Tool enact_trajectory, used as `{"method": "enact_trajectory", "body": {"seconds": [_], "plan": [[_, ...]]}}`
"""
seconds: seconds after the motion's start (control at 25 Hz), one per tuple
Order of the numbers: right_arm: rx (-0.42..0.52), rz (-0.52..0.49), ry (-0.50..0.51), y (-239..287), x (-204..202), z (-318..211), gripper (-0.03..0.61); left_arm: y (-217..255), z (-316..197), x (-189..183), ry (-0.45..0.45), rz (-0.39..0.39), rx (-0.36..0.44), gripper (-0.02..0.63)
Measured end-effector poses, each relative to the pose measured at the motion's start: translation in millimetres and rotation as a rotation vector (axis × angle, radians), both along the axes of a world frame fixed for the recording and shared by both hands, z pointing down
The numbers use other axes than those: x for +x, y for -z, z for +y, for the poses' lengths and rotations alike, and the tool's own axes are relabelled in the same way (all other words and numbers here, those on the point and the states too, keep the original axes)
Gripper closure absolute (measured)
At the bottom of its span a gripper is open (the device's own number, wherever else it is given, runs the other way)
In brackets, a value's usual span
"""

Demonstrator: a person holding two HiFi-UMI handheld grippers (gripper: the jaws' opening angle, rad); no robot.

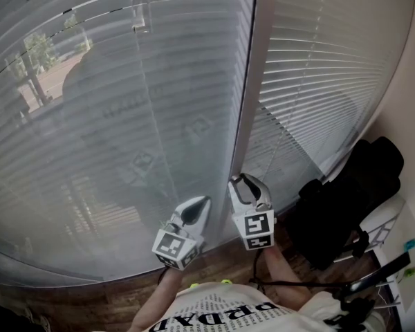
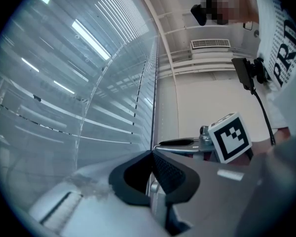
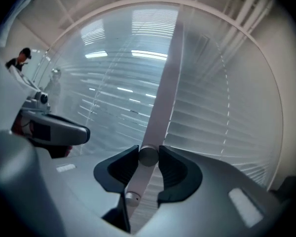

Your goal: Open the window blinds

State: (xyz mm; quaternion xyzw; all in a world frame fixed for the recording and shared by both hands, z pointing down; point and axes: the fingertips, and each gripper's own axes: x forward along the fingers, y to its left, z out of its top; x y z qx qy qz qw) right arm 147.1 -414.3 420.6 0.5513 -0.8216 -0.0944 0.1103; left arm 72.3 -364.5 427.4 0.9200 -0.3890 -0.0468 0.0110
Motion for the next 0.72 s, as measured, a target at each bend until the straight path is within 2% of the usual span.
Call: {"method": "enact_trajectory", "body": {"seconds": [0.2, 0.36, 0.6, 0.72], "plan": [[0.061, 0.216, -0.006, 0.5, -6.2, 1.0, 0.442, 2.0, -0.3, 1.3, 0.000, 0.019, 0.000, 0.618], [0.091, 0.280, -0.005, -1.8, -7.6, -0.5, 0.442, 0.9, 0.6, 1.6, 0.002, 0.014, -0.002, 0.618], [0.090, 0.231, 0.009, -1.9, -7.1, -0.4, 0.443, 0.6, -0.7, -1.1, 0.011, 0.007, 0.002, 0.618], [0.083, 0.167, 0.004, -1.4, -5.1, -0.5, 0.445, -0.8, -0.3, -1.4, 0.011, 0.001, -0.005, 0.618]]}}
